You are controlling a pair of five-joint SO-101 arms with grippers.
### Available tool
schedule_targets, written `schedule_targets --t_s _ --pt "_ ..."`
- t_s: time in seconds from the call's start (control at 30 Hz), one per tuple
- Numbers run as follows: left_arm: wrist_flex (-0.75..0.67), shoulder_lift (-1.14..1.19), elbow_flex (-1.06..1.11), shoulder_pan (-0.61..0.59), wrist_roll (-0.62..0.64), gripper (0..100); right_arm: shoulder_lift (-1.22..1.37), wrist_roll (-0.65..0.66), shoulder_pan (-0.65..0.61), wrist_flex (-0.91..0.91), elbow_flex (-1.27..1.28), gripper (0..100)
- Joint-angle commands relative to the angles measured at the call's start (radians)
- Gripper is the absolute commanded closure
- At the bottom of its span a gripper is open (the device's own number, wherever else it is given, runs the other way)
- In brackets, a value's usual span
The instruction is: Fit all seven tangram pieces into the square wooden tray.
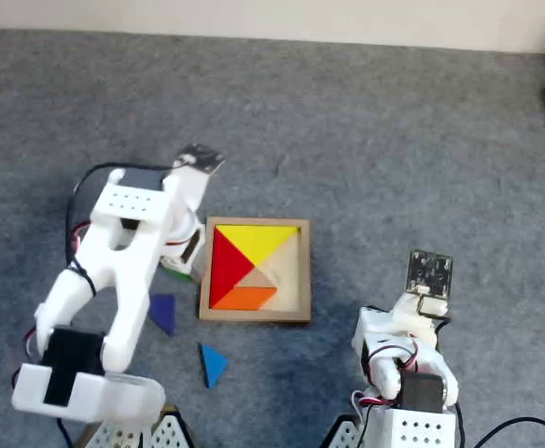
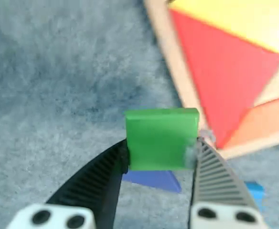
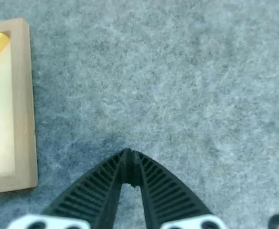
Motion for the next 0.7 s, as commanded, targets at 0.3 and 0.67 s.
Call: schedule_targets --t_s 0.3,0.67 --pt "-0.041 -0.054 -0.134 0.344 0.196 88 -0.013 -0.002 0.013 0.007 0.125 99.0" --pt "-0.064 0.162 -0.280 0.443 0.143 88 -0.013 -0.002 0.013 0.007 0.125 99.0"
